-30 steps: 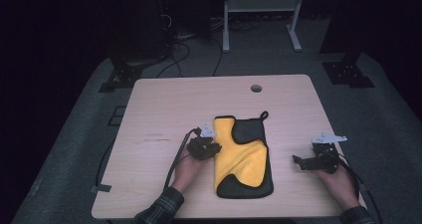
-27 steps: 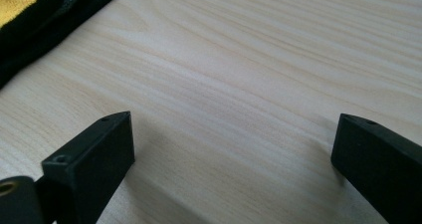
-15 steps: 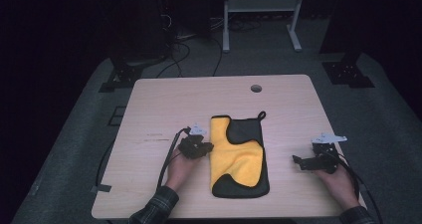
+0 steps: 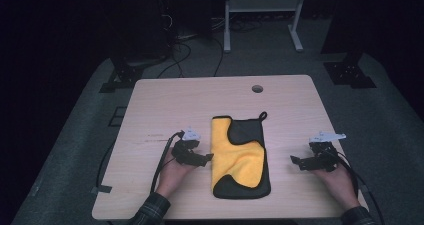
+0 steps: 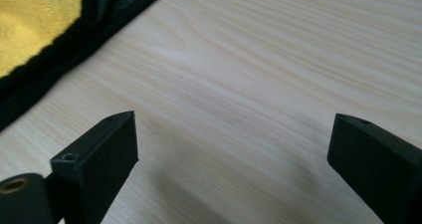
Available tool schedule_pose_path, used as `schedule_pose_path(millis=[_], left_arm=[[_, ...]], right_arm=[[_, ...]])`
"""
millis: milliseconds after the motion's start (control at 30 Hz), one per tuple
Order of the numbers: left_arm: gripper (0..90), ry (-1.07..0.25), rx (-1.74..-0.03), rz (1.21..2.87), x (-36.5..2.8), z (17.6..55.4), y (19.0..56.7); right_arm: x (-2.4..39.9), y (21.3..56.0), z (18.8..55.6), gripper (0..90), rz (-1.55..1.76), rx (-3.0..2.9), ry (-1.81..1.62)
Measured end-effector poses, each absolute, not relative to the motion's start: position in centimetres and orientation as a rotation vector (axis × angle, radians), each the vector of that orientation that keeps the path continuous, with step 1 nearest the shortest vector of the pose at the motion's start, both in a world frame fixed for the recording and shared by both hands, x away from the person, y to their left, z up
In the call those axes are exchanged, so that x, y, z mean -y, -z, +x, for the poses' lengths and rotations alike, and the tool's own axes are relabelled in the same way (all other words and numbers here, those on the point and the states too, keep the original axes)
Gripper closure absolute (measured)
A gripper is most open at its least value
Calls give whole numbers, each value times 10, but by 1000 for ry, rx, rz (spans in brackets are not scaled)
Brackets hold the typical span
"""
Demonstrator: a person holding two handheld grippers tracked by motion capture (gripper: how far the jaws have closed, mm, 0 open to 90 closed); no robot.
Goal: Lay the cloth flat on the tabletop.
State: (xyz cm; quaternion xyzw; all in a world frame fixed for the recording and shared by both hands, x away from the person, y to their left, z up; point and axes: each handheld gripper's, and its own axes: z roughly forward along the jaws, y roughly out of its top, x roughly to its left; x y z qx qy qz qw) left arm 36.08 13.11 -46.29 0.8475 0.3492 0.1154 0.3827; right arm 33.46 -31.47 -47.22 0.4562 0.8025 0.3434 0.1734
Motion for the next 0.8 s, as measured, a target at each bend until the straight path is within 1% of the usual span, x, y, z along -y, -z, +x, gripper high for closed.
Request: schedule_pose_path(millis=[133, 200, 300, 333, 567, 633, 733, 800], left_arm=[[89, -329, -888, 2194, -142, 354, 463], [61, -339, -887, 2204, -149, 351, 464], [13, -339, -891, 2219, -159, 347, 466], [12, -341, -889, 2222, -162, 345, 467], [0, -331, -885, 2245, -182, 336, 472], [0, -324, -881, 2254, -187, 334, 474], [0, -324, -876, 2266, -192, 331, 478], [0, -345, -861, 2264, -194, 329, 480]], right_arm=[[306, 464, 337, 63, 1265, -2294, -1009], [302, 461, 339, 93, 1244, -2295, -1046], [294, 456, 343, 107, 1223, -2303, -1068], [292, 454, 344, 123, 1216, -2309, -1077], [274, 443, 350, 138, 1164, -2320, -1154], [267, 440, 353, 172, 1140, -2330, -1178], [256, 435, 357, 179, 1113, -2342, -1207], [248, 433, 359, 204, 1085, -2355, -1220]])
